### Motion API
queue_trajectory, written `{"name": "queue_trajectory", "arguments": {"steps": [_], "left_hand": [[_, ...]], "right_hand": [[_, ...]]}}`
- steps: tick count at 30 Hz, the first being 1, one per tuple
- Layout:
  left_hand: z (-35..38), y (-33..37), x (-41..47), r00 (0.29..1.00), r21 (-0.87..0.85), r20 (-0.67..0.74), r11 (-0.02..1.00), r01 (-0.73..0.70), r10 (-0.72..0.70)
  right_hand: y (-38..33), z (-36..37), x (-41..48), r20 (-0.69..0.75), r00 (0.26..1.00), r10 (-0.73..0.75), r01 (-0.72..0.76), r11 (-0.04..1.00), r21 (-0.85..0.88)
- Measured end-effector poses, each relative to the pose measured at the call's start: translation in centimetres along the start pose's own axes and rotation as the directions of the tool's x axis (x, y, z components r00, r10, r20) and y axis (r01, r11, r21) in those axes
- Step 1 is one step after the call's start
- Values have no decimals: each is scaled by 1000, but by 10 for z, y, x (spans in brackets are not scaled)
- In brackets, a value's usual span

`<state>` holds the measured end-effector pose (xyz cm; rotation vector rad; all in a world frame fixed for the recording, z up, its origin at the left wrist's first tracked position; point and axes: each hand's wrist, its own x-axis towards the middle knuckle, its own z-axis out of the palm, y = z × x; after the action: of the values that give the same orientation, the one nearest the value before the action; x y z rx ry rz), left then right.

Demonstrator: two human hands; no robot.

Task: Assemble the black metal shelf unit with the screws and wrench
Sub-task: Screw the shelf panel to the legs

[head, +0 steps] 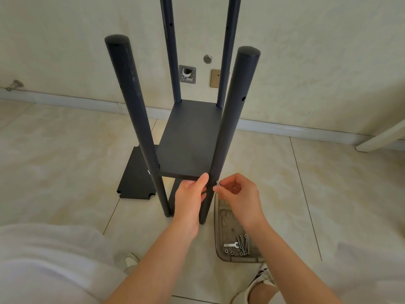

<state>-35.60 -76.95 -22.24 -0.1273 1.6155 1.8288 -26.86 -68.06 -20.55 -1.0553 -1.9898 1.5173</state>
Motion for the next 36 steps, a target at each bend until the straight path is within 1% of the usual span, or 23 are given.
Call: {"name": "queue_trajectory", "arguments": {"steps": [2, 3, 5, 7, 11, 14, 17, 19, 21, 24, 27, 31, 36], "left_hand": [[-1, 0, 4, 1000, 37, -18, 999, -9, 9], [-2, 1, 5, 1000, 28, -10, 1000, 1, 0], [-2, 2, 6, 997, -36, 71, 999, 12, -9], [-3, 1, 6, 992, -32, 123, 999, -10, 14], [-3, -1, 8, 993, 71, 110, 996, -53, 45], [-4, -2, 11, 995, 104, 90, 993, -55, 46], [-5, -4, 12, 995, 106, 87, 993, -60, 51], [-5, -5, 13, 995, 116, 83, 991, -69, 59], [-5, -5, 13, 995, 127, 79, 989, -75, 65], [-5, -5, 14, 995, 149, 83, 986, -76, 64], [-6, -6, 16, 994, 170, 87, 983, -76, 62], [-6, -7, 18, 995, 185, 83, 980, -65, 50], [-8, -8, 18, 995, 183, 75, 980, -79, 67]], "right_hand": [[0, -1, 0, 13, 1000, -3, 3, 1000, 3], [1, -2, 0, 23, 1000, -5, 5, 1000, 7], [2, -4, -1, 38, 999, -8, 7, 1000, 19], [3, -5, -1, 25, 1000, -10, 9, 1000, 22], [4, -5, -2, -15, 999, -46, 45, 998, -39], [4, -4, -4, -9, 997, -72, 71, 996, -56], [1, -5, -4, 1, 997, -74, 74, 997, -29], [-1, -6, -3, 40, 996, -82, 84, 995, -49], [-4, -9, 0, 113, 988, -107, 118, 988, -102], [-7, -15, 6, 218, 966, -137, 177, 968, -177], [-9, -22, 13, 302, 943, -139, 205, 958, -200], [-12, -25, 19, 358, 927, -116, 193, 963, -188], [-13, -25, 21, 382, 920, -91, 173, 967, -186]]}}
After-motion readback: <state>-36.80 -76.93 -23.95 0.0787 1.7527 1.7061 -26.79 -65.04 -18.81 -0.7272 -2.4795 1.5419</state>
